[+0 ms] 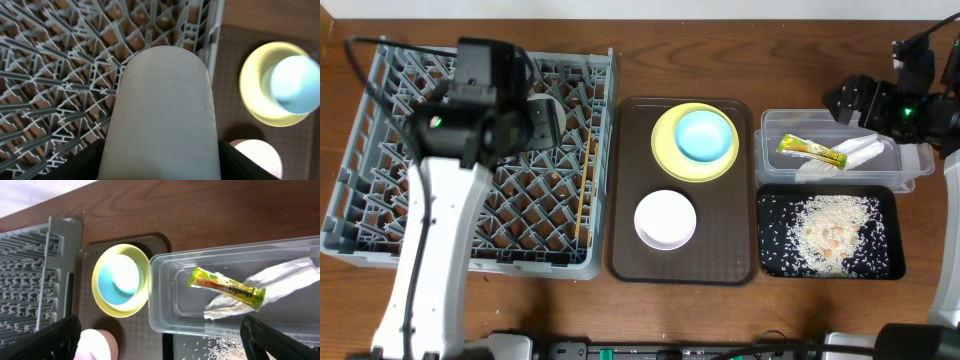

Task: Sort waste into correct bins and load items into the dishwasher
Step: 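Carry the white cup into the dish rack and release it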

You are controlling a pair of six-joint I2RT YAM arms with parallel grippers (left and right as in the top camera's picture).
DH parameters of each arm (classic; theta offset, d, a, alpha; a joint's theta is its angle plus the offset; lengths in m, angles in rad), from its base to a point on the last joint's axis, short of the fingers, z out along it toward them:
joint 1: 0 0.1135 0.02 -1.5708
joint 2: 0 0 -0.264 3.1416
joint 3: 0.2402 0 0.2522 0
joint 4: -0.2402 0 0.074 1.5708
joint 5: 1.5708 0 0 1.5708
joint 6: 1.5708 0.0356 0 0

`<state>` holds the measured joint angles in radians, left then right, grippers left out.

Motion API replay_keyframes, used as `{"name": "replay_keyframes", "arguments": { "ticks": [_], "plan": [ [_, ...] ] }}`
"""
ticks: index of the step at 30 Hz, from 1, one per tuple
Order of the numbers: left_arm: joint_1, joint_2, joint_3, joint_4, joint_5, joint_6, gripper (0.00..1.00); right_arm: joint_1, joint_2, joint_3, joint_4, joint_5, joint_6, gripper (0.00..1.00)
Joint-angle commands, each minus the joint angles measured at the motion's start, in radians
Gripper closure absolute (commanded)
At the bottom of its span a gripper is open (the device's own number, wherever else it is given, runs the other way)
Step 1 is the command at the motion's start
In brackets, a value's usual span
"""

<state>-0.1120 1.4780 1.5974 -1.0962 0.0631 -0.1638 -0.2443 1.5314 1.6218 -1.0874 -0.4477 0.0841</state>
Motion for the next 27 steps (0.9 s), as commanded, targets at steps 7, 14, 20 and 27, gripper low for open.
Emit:
{"name": "replay_keyframes", "arguments": {
  "ticks": [7, 14, 20, 27],
  "plan": [
    [0.054, 0.136, 0.020, -0.013, -0.030, -0.009, 0.66, -0.003, -0.002, 0.005, -0.002, 0.029, -0.003, 0.01],
    [0.068, 0.216, 0.000, -0.043, -0.029, -0.009, 0.66, -0.003, -0.002, 0.005, -0.003, 0.029, -0.003, 0.01],
    [0.068, 0.257, -0.006, -0.025, -0.027, -0.009, 0.65, -0.003, -0.002, 0.005, -0.003, 0.029, -0.003, 0.01],
    [0.068, 0.269, -0.013, -0.013, -0.027, -0.010, 0.66, -0.003, -0.002, 0.005, -0.003, 0.029, -0.003, 0.01]
  ]
}}
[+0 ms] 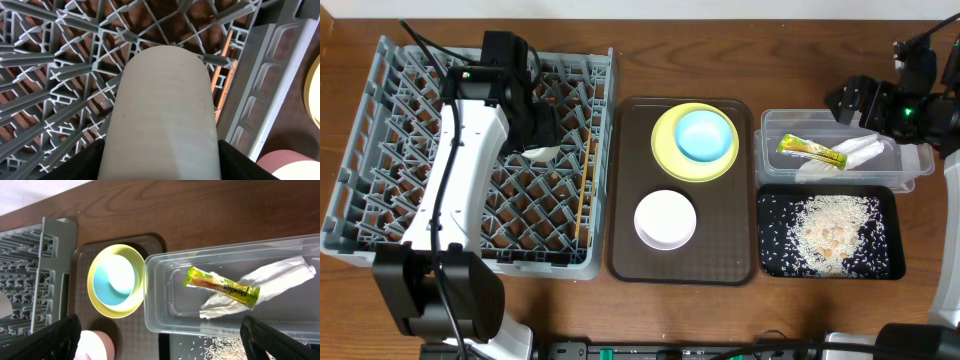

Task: Sort waste into correct bins and load items into the dishwasher
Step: 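Carry the white cup into the dish rack and release it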

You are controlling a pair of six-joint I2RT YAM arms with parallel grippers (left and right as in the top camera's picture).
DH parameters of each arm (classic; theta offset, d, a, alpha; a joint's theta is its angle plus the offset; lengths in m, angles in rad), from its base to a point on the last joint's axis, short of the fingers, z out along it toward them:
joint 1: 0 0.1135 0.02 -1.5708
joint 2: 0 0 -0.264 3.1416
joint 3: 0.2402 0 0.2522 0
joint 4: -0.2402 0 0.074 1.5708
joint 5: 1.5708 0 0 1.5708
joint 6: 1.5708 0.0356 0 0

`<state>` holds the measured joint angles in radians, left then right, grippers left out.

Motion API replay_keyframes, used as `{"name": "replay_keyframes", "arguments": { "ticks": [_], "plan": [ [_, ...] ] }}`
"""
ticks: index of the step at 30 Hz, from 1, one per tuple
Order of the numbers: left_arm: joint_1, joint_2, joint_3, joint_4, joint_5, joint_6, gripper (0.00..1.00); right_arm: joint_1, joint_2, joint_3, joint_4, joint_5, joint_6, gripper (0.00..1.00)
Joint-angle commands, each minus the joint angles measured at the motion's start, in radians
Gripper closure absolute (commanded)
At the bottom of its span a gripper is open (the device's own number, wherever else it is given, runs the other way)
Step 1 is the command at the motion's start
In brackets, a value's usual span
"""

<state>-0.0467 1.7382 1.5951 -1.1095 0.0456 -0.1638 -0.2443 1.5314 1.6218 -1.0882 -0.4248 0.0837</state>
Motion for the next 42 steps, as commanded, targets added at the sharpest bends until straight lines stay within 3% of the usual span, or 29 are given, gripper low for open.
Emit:
{"name": "replay_keyframes", "arguments": {
  "ticks": [1, 9, 13, 17, 33, 38, 42],
  "plan": [
    [0.003, 0.009, -0.016, 0.002, -0.010, -0.010, 0.65, -0.003, -0.002, 0.005, -0.002, 0.006, -0.002, 0.01],
    [0.003, 0.009, -0.075, 0.041, -0.010, -0.009, 0.65, -0.003, -0.002, 0.005, -0.002, 0.006, -0.002, 0.01],
    [0.003, 0.009, -0.076, 0.052, -0.026, -0.009, 0.44, -0.003, -0.002, 0.005, -0.002, 0.006, -0.002, 0.01],
    [0.003, 0.008, -0.073, 0.068, -0.039, -0.009, 0.30, -0.003, -0.002, 0.005, -0.002, 0.006, -0.002, 0.01],
    [0.003, -0.032, -0.070, 0.068, -0.039, -0.009, 0.19, -0.003, -0.002, 0.005, -0.002, 0.006, -0.002, 0.01],
    [0.003, -0.121, -0.046, 0.086, -0.043, -0.009, 0.15, -0.003, -0.002, 0.005, -0.002, 0.006, -0.002, 0.01],
    [0.003, -0.241, -0.046, 0.140, -0.154, -0.048, 0.12, -0.003, -0.002, 0.005, -0.002, 0.006, -0.002, 0.01]
  ]
}}
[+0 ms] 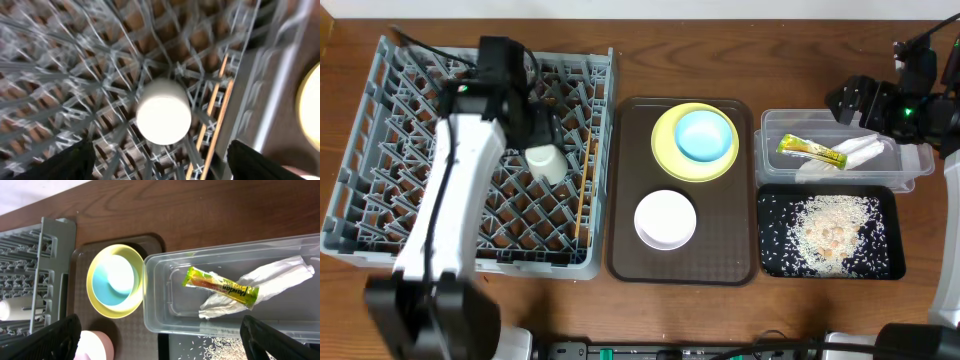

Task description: Sort waste into correct bins and load items into the dishwasher

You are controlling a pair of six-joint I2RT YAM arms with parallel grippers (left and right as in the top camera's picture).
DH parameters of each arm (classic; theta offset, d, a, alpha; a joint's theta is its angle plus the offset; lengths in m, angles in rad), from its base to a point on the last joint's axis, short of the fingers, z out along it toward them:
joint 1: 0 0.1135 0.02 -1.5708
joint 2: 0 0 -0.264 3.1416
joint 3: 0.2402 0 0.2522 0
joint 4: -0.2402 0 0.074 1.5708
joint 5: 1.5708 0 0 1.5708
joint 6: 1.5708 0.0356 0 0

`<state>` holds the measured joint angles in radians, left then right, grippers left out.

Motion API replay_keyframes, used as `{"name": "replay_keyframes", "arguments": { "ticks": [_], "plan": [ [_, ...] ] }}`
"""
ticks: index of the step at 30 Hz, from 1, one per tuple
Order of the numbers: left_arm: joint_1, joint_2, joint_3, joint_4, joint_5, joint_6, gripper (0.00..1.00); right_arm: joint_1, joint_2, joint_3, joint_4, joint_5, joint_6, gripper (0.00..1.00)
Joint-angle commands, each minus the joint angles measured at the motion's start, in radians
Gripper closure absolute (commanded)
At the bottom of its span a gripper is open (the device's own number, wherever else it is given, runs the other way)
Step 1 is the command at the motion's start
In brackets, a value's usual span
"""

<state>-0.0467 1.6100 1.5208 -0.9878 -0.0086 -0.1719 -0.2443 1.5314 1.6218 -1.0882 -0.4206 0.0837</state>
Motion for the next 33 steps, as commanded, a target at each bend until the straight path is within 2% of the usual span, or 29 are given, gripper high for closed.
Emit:
{"name": "replay_keyframes", "arguments": {
  "ticks": [1, 5, 6, 21, 31, 33],
  "plan": [
    [0.003, -0.143, 0.028, 0.032, -0.127, -0.058, 0.11, -0.003, -0.002, 0.005, -0.002, 0.002, -0.002, 0.01],
    [0.003, -0.225, 0.028, 0.096, -0.146, -0.070, 0.07, -0.003, -0.002, 0.005, -0.002, 0.002, -0.002, 0.01],
    [0.003, -0.238, 0.028, 0.101, -0.146, -0.070, 0.00, -0.003, -0.002, 0.005, -0.002, 0.002, -0.002, 0.01],
    [0.003, -0.256, 0.028, 0.092, -0.146, -0.070, 0.00, 0.005, -0.002, 0.005, -0.002, -0.015, 0.016, 0.01],
    [0.003, -0.256, 0.028, 0.092, -0.146, -0.069, 0.01, 0.012, -0.002, 0.005, -0.014, -0.112, 0.272, 0.01],
    [0.003, -0.256, 0.028, 0.092, -0.146, -0.069, 0.01, 0.012, -0.002, 0.005, -0.014, -0.062, 0.277, 0.01]
  ]
}}
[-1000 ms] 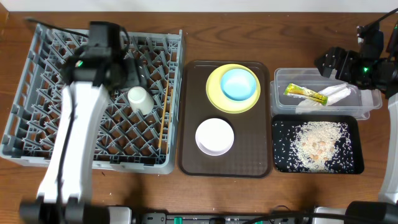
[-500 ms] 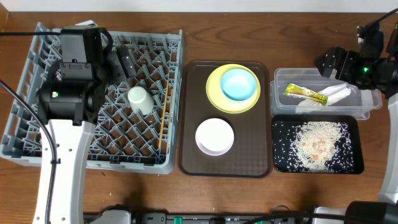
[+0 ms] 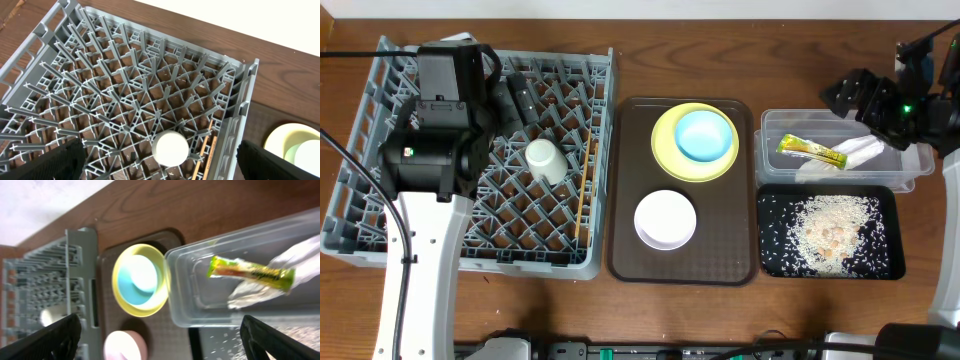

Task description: Sort waste into correct bins and load items into the dishwasher

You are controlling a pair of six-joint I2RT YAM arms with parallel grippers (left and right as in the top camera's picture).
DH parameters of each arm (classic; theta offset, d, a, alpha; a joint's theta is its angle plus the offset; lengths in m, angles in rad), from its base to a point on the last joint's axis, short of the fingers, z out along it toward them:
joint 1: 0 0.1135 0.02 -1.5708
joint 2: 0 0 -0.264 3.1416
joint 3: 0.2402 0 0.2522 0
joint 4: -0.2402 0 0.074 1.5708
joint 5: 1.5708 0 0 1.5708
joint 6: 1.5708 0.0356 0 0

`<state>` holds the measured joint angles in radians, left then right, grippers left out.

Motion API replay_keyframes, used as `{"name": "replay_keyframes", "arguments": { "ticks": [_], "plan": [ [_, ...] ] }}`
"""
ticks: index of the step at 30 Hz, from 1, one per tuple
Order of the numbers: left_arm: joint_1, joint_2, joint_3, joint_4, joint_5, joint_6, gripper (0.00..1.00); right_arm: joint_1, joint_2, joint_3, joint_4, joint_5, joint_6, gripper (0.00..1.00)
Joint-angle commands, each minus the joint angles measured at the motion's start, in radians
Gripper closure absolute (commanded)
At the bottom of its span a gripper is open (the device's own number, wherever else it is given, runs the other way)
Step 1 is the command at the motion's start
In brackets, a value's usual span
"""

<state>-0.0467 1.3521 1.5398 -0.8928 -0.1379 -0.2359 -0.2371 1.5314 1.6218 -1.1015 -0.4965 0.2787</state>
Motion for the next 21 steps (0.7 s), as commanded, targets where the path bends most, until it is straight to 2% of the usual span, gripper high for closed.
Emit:
{"name": "replay_keyframes", "arguments": {
  "ticks": [1, 4, 7, 10, 17, 19, 21],
  "plan": [
    [0.003, 0.002, 0.009, -0.003, -0.016, -0.006, 0.01, 0.005, -0.002, 0.005, -0.006, 0.042, 0.077, 0.01],
    [0.003, 0.002, 0.009, -0.003, -0.016, -0.005, 0.01, 0.005, -0.002, 0.005, -0.062, 0.188, 0.077, 0.01],
    [0.003, 0.002, 0.009, -0.003, -0.016, -0.005, 0.01, 0.013, -0.002, 0.004, -0.097, 0.188, 0.080, 0.01],
    [0.003, 0.002, 0.009, -0.003, -0.016, -0.005, 0.01, 0.051, -0.002, 0.004, -0.106, 0.208, 0.006, 0.01],
    [0.003, 0.002, 0.009, 0.011, -0.002, -0.006, 0.02, 0.176, -0.002, 0.004, -0.116, 0.481, 0.004, 0.01],
    [0.003, 0.002, 0.009, 0.032, -0.001, -0.016, 0.02, 0.199, -0.002, 0.004, -0.118, 0.419, -0.036, 0.01],
    [0.002, 0.002, 0.009, 0.018, 0.000, -0.047, 0.02, 0.222, -0.001, 0.004, -0.118, 0.268, -0.143, 0.01]
  ]
}}
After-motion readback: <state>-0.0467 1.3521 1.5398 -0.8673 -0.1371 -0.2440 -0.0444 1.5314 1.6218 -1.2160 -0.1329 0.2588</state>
